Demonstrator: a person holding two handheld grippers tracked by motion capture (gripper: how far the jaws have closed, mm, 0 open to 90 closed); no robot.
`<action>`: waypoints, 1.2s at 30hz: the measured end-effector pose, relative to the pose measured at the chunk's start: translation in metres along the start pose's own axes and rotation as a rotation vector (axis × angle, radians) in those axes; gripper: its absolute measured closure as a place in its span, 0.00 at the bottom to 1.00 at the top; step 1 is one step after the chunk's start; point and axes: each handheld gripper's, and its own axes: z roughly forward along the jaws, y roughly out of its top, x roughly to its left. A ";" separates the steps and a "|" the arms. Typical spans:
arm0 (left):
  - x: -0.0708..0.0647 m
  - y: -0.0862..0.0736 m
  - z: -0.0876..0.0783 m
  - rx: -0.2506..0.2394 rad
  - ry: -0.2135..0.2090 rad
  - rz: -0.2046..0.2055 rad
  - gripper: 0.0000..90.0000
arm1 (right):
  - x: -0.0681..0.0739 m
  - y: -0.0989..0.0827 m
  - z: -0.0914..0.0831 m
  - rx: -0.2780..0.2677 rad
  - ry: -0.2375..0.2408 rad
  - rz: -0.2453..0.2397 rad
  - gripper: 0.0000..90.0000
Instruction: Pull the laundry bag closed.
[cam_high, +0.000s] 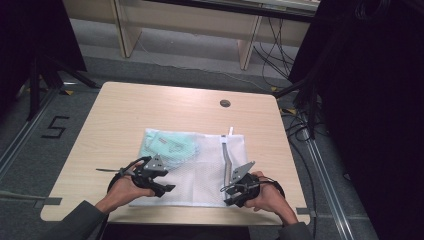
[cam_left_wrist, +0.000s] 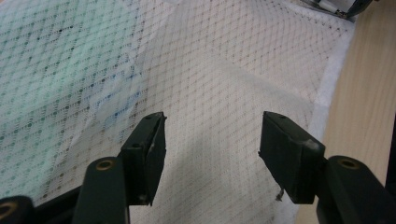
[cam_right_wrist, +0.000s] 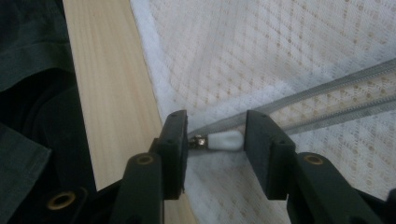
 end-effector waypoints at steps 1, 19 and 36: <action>0.000 0.000 0.000 -0.001 -0.007 -0.002 0.45 | 0.000 -0.001 0.000 0.002 0.002 -0.002 0.68; -0.013 0.004 0.005 -0.019 -0.055 -0.024 0.46 | 0.002 0.003 0.003 0.019 0.007 -0.034 0.66; -0.036 0.014 0.017 -0.060 -0.147 0.013 0.64 | 0.003 0.007 0.005 0.036 0.017 -0.066 0.67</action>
